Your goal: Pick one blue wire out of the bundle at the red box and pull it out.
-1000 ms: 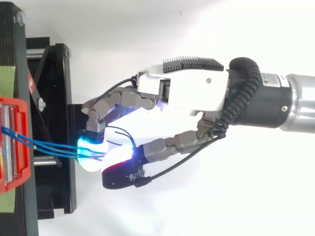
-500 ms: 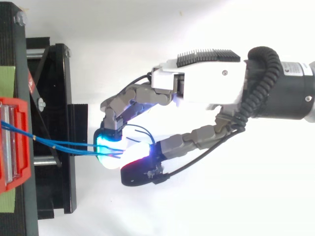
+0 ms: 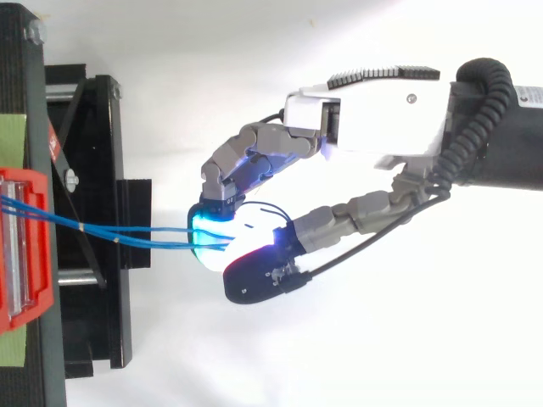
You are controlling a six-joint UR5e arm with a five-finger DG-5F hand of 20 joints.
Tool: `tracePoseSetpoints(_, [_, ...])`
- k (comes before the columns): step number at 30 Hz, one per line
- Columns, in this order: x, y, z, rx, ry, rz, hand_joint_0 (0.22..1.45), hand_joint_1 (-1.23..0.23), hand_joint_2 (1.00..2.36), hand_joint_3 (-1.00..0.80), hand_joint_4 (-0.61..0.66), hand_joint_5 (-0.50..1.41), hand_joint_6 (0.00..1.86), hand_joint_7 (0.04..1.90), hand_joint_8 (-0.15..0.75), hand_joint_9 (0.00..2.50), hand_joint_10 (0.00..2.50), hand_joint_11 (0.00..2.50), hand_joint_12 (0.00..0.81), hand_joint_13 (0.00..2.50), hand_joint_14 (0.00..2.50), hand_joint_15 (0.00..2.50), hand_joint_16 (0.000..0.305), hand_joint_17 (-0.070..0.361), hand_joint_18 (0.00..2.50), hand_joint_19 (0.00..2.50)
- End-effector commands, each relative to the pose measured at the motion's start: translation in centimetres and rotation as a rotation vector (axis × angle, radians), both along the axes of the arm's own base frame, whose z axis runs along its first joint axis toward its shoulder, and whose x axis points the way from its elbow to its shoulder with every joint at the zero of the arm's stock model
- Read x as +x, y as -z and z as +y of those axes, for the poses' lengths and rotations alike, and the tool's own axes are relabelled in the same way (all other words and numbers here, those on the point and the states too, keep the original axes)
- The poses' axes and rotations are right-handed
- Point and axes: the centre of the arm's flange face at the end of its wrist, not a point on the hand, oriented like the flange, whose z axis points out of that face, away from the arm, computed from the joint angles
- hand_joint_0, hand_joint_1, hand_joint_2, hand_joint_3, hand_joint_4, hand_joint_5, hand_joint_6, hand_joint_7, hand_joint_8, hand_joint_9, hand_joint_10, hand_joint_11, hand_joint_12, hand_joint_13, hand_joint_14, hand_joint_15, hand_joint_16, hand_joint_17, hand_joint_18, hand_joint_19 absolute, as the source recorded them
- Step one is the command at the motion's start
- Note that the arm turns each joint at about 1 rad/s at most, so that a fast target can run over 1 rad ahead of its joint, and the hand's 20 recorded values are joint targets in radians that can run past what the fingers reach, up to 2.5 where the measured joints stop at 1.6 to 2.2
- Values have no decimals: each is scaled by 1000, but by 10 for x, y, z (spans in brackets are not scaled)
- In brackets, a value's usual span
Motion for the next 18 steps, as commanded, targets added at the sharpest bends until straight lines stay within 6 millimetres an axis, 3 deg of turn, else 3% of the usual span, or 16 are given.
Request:
tracePoseSetpoints(1, [-2, 2, -1, 16, 12, 12, 570, -642, 1012, -318, 260, -123, 862, 843, 284, 873, 18, 470, 375, 404, 11, 262, 62, 140, 246, 403])
tracePoseSetpoints(12, [-2, 2, -1, 16, 12, 12, 605, -788, 1013, -292, 158, -138, 906, 769, 274, 876, 20, 533, 373, 440, 12, 285, 61, 136, 297, 414])
tracePoseSetpoints(18, [-2, -2, -1, 21, 13, 7, 629, -839, 1006, -421, 236, -141, 898, 765, 272, 890, 20, 553, 372, 443, 12, 286, 61, 136, 305, 416])
